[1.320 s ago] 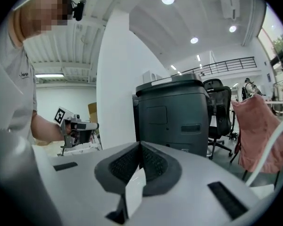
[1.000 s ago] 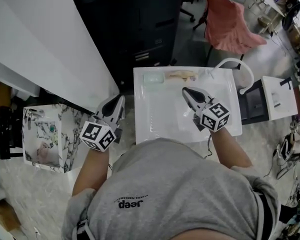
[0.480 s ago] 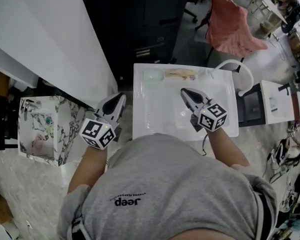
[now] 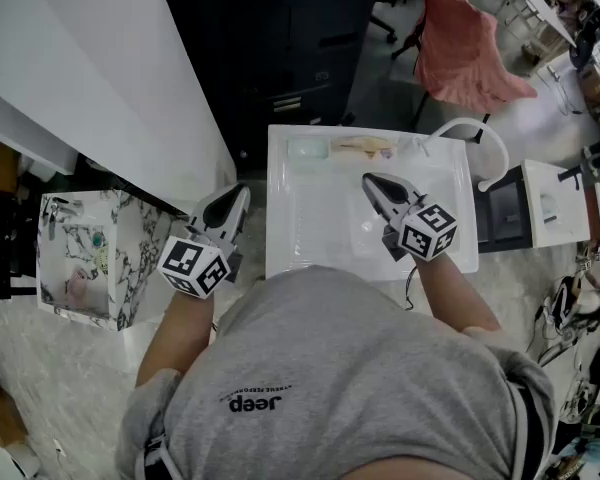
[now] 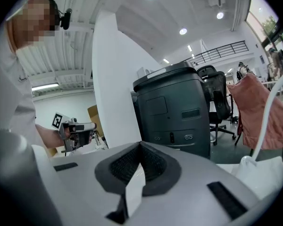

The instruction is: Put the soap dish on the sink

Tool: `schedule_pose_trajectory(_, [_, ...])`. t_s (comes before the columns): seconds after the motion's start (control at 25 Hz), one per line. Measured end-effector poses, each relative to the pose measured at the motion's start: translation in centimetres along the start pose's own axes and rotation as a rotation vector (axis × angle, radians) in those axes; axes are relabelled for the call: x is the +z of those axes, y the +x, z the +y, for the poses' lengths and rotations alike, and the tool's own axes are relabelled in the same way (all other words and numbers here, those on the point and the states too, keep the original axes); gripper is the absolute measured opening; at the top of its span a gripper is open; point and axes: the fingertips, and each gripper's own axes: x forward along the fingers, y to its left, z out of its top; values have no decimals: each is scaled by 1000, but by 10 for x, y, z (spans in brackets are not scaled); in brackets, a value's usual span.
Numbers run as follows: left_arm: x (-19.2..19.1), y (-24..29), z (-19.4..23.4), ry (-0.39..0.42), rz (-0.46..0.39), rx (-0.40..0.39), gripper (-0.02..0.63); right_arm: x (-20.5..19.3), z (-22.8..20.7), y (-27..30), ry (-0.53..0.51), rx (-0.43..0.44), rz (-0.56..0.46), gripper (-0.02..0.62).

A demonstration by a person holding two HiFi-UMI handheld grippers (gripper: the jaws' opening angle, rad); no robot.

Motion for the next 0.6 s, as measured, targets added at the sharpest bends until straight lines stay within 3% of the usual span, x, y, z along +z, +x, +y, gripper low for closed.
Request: schedule_pose_trajectory(0.6, [2, 1, 1, -4, -9, 3, 14, 2, 6, 0, -40, 21, 12, 57])
